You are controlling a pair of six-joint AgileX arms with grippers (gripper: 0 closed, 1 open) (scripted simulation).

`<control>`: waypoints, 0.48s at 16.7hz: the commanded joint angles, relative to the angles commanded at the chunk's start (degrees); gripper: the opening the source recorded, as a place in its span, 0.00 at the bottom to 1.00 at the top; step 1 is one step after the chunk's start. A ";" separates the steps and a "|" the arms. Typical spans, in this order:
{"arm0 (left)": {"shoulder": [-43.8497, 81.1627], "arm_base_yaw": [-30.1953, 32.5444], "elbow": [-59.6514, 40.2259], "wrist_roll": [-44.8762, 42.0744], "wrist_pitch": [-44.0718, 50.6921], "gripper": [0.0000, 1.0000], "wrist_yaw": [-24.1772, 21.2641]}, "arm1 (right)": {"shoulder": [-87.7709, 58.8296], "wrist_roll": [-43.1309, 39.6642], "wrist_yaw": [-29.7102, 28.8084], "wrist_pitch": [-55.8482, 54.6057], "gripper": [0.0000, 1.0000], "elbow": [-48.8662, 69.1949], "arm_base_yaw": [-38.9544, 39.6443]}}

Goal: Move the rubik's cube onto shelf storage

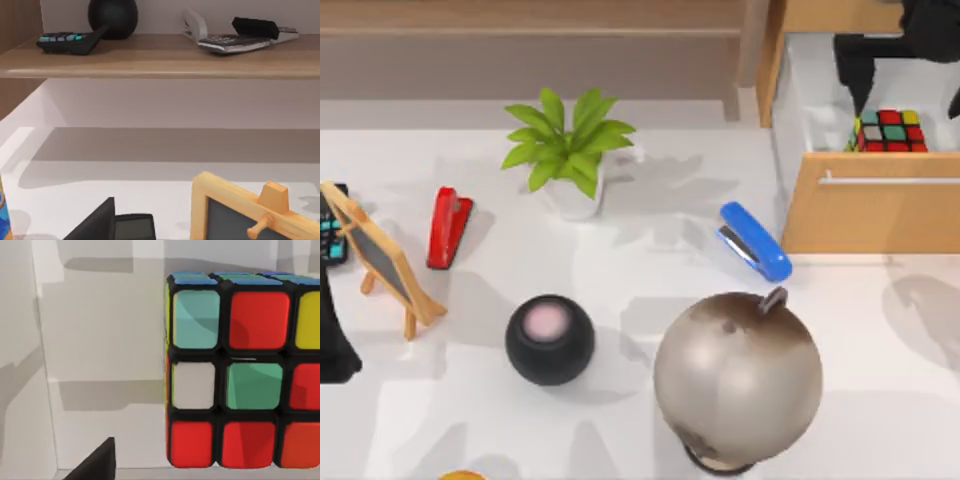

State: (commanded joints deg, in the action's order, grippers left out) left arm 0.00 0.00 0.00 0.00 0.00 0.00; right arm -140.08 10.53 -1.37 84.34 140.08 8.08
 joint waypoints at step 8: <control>0.00 0.00 0.00 0.00 0.00 1.00 0.00 | 1.99 -0.11 0.01 -8.30 1.00 -11.08 -0.17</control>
State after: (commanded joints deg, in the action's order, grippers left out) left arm 0.00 0.00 0.00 0.00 0.00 0.00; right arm -138.08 10.43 -1.36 76.04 129.00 7.91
